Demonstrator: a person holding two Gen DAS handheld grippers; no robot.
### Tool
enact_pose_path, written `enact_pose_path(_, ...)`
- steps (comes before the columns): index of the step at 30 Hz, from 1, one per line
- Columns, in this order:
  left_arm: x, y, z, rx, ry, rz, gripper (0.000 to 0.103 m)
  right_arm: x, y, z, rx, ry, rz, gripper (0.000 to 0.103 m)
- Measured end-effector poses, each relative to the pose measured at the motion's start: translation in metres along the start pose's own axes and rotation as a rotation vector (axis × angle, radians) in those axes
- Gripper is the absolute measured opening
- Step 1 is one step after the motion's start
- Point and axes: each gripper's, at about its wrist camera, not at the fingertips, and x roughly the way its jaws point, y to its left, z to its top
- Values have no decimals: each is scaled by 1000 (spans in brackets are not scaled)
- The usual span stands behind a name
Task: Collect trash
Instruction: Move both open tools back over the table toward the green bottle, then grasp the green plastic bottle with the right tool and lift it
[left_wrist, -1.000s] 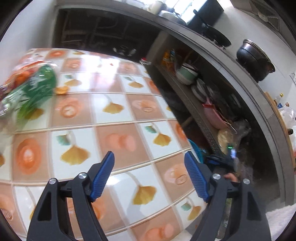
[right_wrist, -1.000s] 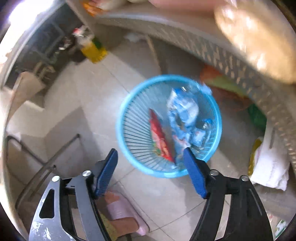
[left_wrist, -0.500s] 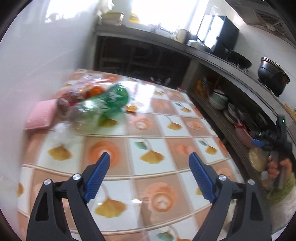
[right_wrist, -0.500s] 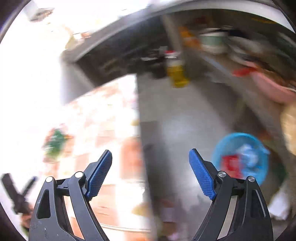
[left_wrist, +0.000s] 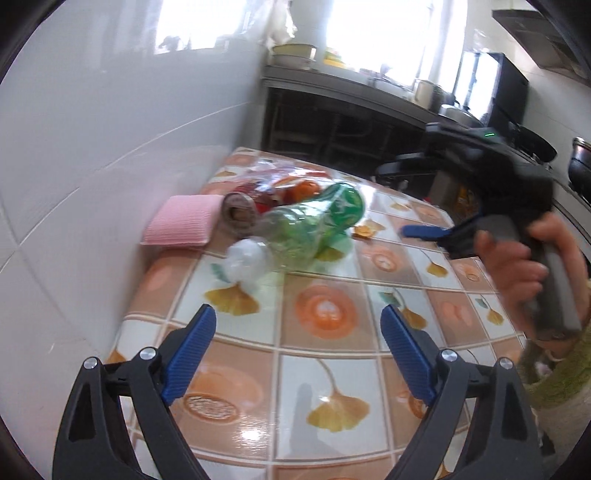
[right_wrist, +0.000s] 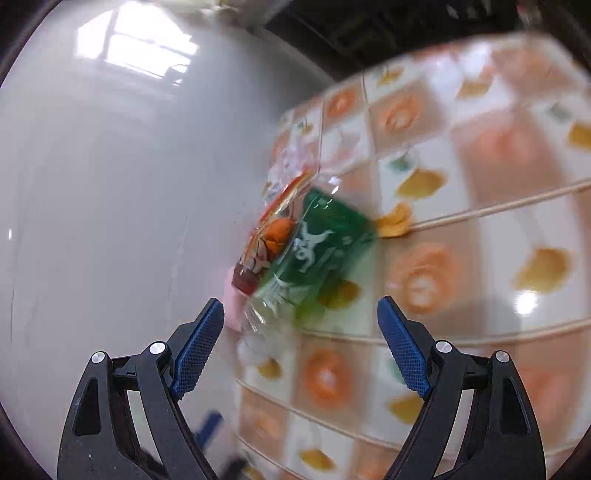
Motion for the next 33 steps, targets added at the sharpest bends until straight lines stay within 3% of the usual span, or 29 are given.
enact_pose_path(5, -1, 19, -2, -38, -2, 19, 89, 48, 0, 2, 77, 31, -36, 81)
enact_pose_path(10, 1, 26, -3, -62, 8, 18, 89, 68, -5, 3, 140, 23, -36, 77)
enact_pose_path(16, 0, 27, -4, -75, 12, 10, 89, 85, -12, 6, 196, 28, 4, 69)
enact_pose_path(18, 0, 27, -4, -79, 12, 9, 89, 90, -11, 8, 195, 28, 22, 62)
enact_pose_path(25, -4, 29, -4, -81, 6, 15, 89, 81, -16, 8, 193, 41, 44, 58)
enact_pose_path(33, -5, 31, -1, -97, -4, 0, 89, 43, -27, 10, 87, 84, 33, 55)
